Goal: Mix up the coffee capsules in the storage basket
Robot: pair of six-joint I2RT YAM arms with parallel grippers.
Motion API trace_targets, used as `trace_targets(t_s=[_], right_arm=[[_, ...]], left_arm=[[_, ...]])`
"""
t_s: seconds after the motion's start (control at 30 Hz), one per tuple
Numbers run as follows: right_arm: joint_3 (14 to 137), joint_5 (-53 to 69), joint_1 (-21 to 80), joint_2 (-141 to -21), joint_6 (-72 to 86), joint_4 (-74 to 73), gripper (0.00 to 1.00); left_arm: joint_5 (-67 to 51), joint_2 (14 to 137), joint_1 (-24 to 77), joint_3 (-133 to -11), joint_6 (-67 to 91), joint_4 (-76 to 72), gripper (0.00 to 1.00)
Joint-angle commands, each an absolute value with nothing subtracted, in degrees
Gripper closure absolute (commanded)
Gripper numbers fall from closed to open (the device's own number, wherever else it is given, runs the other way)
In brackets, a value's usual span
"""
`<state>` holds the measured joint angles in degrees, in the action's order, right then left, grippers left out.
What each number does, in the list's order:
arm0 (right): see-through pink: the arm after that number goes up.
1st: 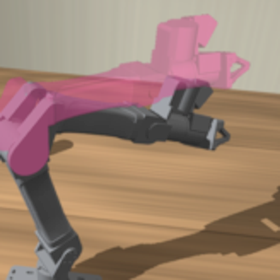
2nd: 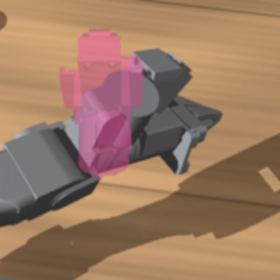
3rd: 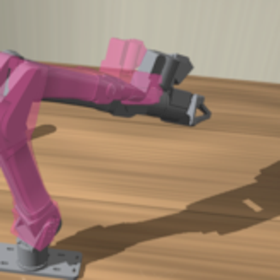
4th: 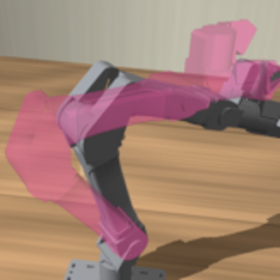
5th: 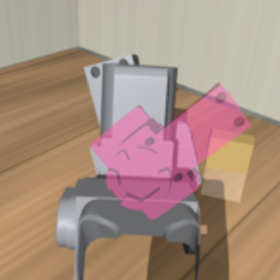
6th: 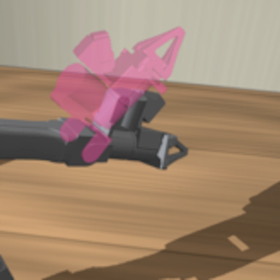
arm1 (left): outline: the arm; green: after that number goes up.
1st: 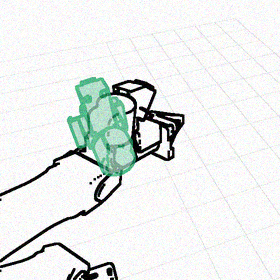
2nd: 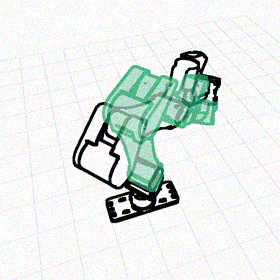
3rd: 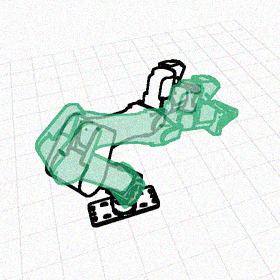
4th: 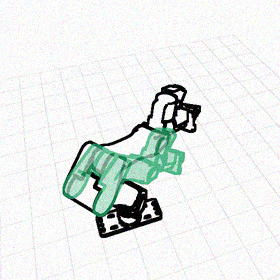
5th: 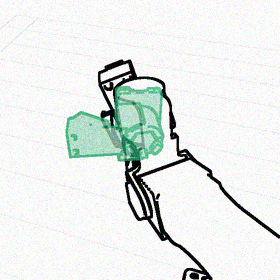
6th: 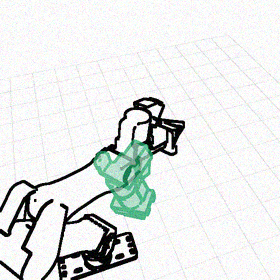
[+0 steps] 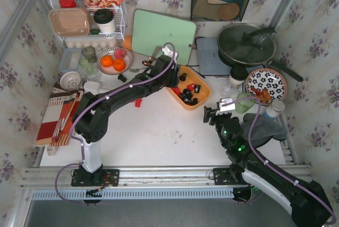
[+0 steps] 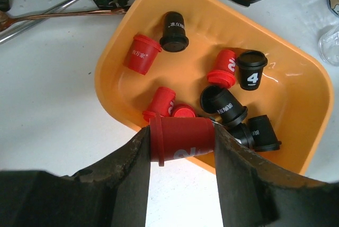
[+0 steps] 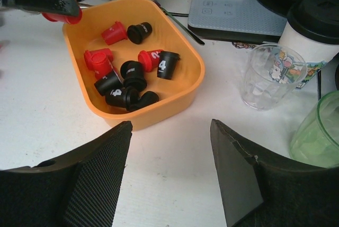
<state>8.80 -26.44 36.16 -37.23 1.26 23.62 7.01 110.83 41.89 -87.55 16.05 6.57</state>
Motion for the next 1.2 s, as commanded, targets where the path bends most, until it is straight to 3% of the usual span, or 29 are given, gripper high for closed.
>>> trace_targets(t_s=[0.0, 0.67, 0.77, 0.87, 1.17], right_arm=[[8.89, -25.77, 36.18, -36.87, 1.75, 26.13, 0.32], [8.39, -25.40, 36.21, -35.24, 2.33, 25.84, 0.32], [8.43, -25.34, 36.20, -35.24, 2.29, 25.99, 0.32], [8.26, -25.33, 36.21, -35.49, 2.28, 26.18, 0.32], [8.34, -23.63, 36.20, -36.83, 1.98, 27.26, 0.32]], left_arm=[[8.37, 112.65, 42.44, -89.82, 15.65, 8.60, 0.55], [7.22, 120.43, 42.89, -97.44, 16.46, 12.74, 0.46], [7.92, 120.99, 42.89, -97.91, 16.47, 13.50, 0.33], [7.38, 120.25, 42.89, -97.40, 16.36, 12.89, 0.27], [9.42, 109.28, 43.77, -90.21, 14.91, 10.80, 0.25]])
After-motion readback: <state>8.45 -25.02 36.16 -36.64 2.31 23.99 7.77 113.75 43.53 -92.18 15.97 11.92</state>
